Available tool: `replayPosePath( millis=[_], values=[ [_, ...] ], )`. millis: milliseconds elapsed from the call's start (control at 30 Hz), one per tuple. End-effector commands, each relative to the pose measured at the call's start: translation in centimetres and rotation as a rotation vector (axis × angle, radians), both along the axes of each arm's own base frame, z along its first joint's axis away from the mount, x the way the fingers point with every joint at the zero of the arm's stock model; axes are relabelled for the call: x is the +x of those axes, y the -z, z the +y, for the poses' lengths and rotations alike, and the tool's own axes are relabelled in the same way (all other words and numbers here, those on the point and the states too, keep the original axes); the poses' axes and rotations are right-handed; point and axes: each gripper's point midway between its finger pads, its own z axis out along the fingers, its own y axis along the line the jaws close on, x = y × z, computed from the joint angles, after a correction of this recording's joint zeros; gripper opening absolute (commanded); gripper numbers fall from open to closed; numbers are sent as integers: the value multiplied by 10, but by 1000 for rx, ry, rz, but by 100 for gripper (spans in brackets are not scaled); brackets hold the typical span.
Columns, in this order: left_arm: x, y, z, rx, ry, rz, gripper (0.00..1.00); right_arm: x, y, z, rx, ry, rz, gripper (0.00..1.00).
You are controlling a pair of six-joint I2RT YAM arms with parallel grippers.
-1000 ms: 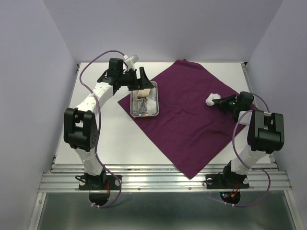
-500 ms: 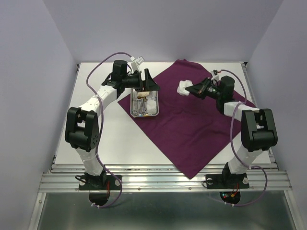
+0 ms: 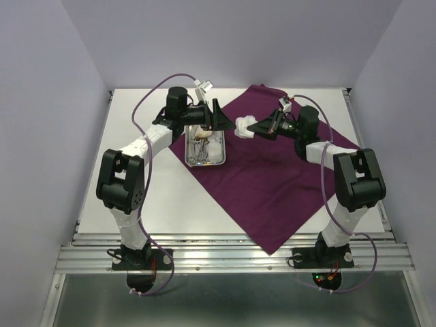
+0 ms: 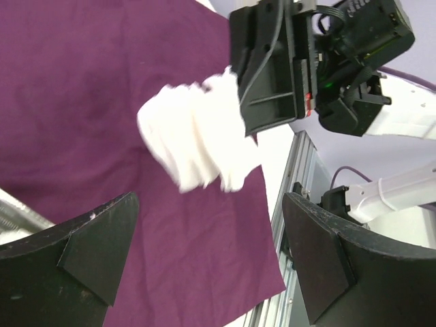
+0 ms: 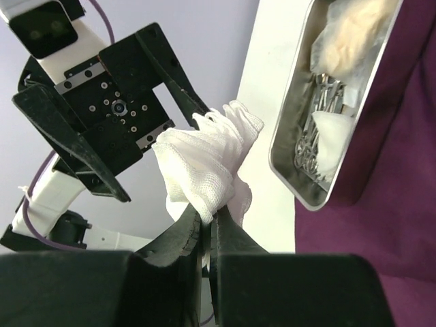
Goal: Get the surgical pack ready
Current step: Place the medical item in the container.
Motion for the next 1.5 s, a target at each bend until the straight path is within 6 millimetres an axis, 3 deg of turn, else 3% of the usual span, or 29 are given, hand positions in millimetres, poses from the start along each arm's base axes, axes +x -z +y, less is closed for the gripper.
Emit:
replayPosePath(
  millis=[0,433,700,1000,1300,1333,1400,1433,1467],
  values=[
    [-2,-19,-11,-43,43,-119,99,-6,-38,16,39,-83,-145,1],
    [0,2,-19,-23,51,-79,99,-14,-45,32,34,-140,-168,1],
    [-9,-15,-24,-116,92,-64,99,-13,-39,37,28,-147,-157,1],
    [-15,-17,-25,-152,116,-49,97,-13,-34,41,21,-157,-143,1],
    [-17,-16,-25,-160,115,-34,78,-13,-31,41,12,-155,-138,1],
    [-17,-15,-25,-160,114,-33,66,-13,-30,41,12,-154,-136,1],
    [-17,-15,-25,-162,115,-29,56,-12,-29,41,11,-152,-133,1],
    [-16,-14,-25,-161,114,-25,46,-13,-29,41,10,-154,-133,1],
    [-17,-14,-26,-162,117,-22,44,-13,-29,41,11,-155,-133,1]
  ],
)
